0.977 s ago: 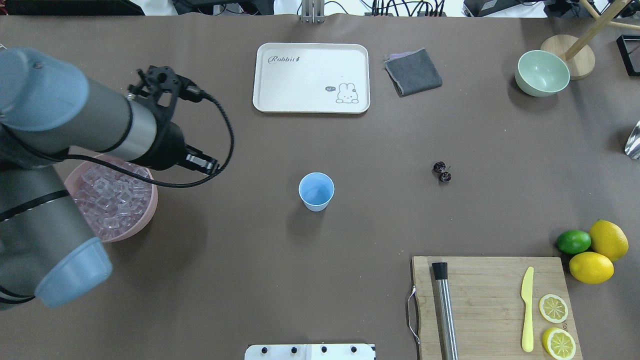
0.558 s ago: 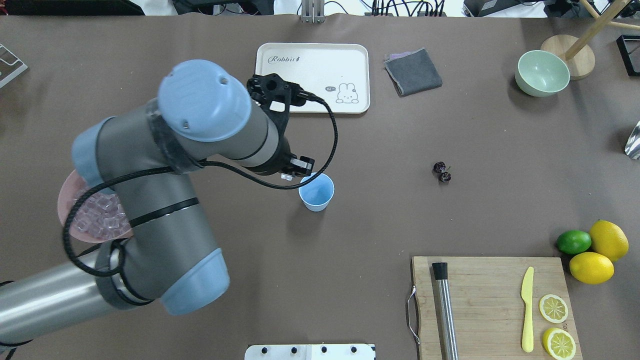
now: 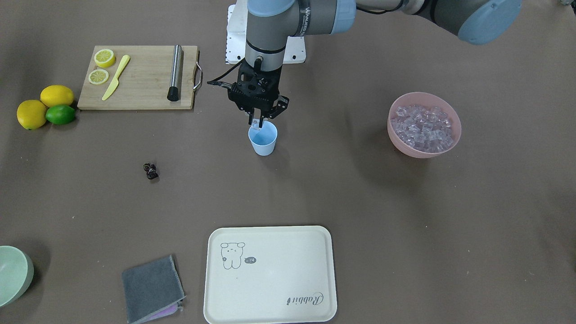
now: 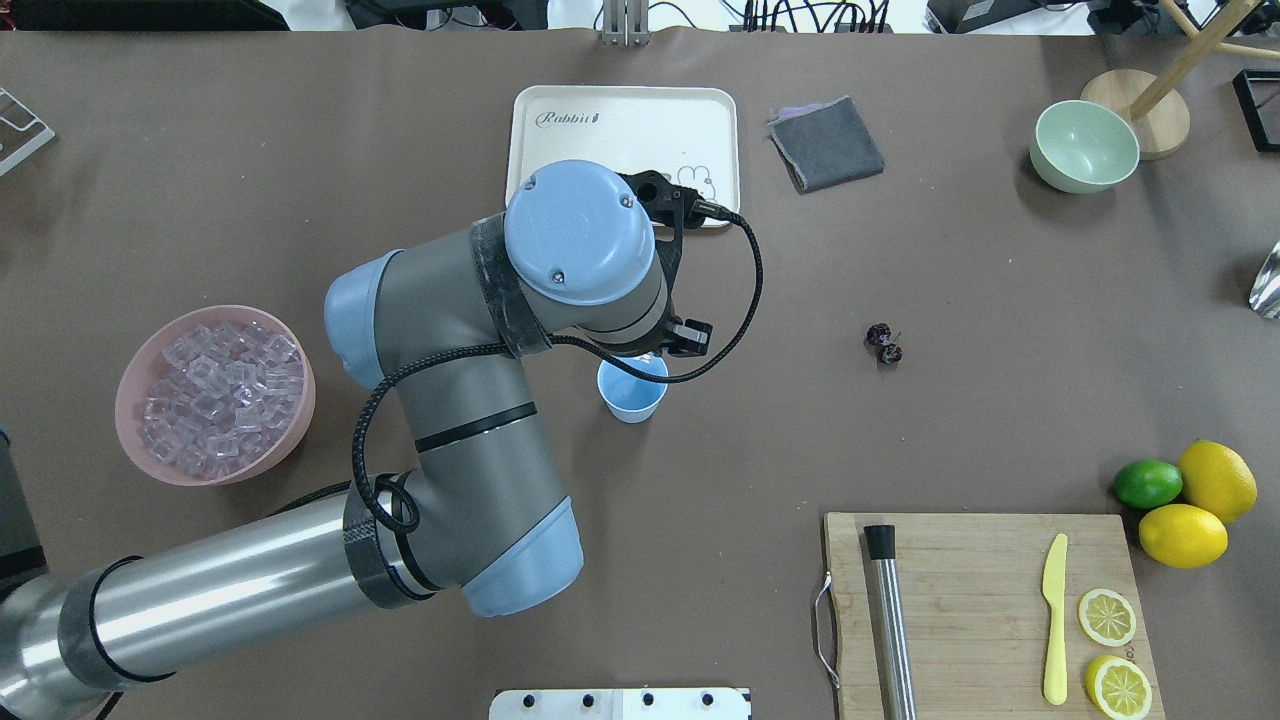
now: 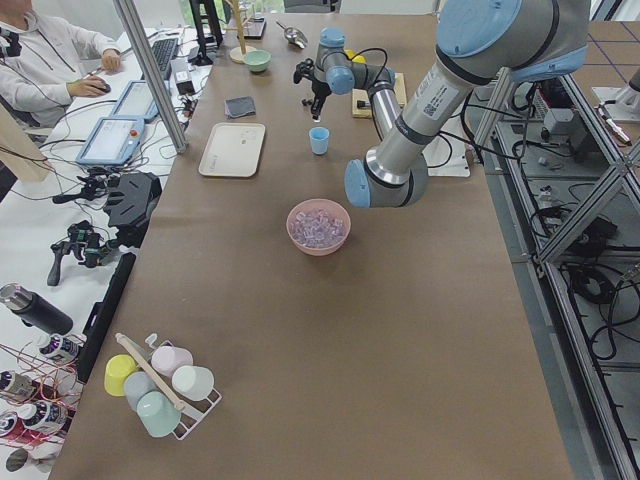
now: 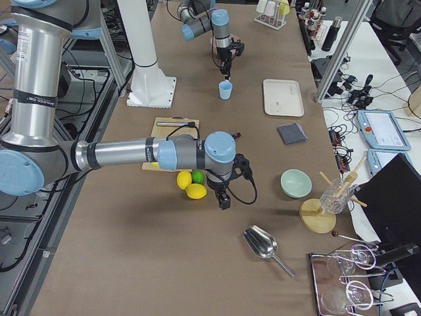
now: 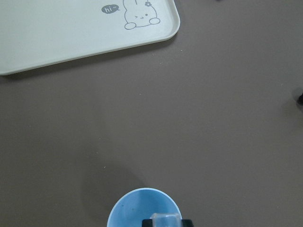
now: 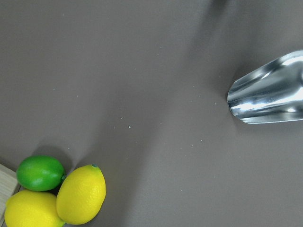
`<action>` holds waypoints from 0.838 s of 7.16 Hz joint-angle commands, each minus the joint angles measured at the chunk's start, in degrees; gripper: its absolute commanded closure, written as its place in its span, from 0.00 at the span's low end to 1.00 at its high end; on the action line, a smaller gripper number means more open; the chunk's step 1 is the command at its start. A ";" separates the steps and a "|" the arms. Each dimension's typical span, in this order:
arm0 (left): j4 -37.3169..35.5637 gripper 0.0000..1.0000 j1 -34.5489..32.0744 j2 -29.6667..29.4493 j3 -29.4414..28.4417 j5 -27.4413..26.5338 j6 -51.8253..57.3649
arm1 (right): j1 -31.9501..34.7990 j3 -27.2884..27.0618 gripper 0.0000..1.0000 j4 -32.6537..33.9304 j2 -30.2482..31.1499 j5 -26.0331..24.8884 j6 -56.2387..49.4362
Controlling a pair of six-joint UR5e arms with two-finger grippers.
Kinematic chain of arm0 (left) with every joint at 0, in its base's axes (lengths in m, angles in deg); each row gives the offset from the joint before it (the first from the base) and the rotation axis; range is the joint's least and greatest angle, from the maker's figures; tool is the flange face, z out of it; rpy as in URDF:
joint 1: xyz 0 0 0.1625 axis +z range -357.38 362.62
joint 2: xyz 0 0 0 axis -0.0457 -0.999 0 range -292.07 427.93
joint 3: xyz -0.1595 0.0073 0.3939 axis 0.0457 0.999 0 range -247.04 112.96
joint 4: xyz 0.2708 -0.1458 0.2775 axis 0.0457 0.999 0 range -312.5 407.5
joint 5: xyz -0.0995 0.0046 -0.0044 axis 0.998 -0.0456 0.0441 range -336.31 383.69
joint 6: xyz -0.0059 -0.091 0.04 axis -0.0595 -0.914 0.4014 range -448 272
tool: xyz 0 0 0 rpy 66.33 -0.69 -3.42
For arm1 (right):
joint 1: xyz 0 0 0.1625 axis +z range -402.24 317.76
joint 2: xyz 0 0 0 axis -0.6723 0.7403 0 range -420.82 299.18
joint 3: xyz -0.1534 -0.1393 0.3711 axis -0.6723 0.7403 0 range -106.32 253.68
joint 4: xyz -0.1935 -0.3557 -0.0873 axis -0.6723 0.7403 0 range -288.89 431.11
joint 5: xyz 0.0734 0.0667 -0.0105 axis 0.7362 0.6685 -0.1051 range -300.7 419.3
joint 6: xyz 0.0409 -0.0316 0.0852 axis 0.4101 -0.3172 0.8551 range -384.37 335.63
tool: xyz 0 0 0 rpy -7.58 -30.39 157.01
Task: Put ice and cherries in cup
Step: 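Carry the ice cube with the left gripper over the blue cup and release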
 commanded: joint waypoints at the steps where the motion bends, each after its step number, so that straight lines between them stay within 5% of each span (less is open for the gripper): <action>1: 0.32 1.00 1.61 1.13 -0.47 -1.69 -0.03 | 0.00 -0.36 0.00 0.00 0.22 0.03 -0.03; 2: 0.41 1.00 2.49 1.14 -0.47 -3.44 -0.12 | 0.00 -1.32 0.00 0.00 1.17 0.11 -0.03; 3: 0.41 0.50 2.41 1.14 -0.30 -3.55 -0.12 | 0.00 -2.20 0.00 0.00 1.97 0.11 -0.03; 4: 0.32 0.17 2.41 1.14 -0.12 -3.72 -0.03 | 0.09 -2.39 0.00 0.00 2.06 0.20 -0.03; 6: -0.03 0.09 2.15 2.36 2.85 -3.64 0.05 | 0.09 -2.48 0.00 0.00 2.50 1.16 -0.03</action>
